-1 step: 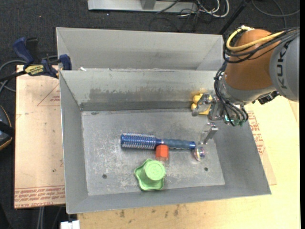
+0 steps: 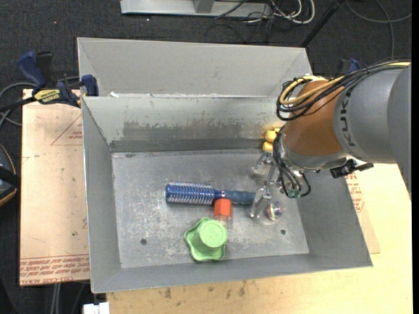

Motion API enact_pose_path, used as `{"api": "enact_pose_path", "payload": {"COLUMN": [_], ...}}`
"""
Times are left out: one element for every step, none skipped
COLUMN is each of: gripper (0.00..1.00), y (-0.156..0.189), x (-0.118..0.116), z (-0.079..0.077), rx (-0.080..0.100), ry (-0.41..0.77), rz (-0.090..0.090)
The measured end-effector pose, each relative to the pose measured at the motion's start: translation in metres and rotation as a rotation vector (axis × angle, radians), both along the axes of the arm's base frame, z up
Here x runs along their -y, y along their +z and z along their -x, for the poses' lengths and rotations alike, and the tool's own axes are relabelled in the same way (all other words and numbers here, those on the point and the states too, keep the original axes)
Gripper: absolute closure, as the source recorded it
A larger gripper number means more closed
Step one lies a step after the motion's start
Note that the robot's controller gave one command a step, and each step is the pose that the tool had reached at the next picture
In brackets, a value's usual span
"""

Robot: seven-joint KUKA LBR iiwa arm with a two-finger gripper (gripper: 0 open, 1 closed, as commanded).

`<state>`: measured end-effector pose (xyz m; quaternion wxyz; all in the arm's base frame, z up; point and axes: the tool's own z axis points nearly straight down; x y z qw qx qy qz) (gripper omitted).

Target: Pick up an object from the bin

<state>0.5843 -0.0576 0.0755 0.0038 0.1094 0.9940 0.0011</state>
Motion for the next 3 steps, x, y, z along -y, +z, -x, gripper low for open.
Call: {"api": "enact_pose_path", "payload": {"gripper": [0.00, 0.00, 0.00], "y": [0.026, 0.024, 0.000], "x": [-0.012, 0.001, -0.007], "z": [0.008, 0.004, -0.004], "rx": [-0.004, -0.005, -0.004], "ry": [-0.068, -0.202, -0.292], "rz": [0.000, -0.001, -0.001]}}
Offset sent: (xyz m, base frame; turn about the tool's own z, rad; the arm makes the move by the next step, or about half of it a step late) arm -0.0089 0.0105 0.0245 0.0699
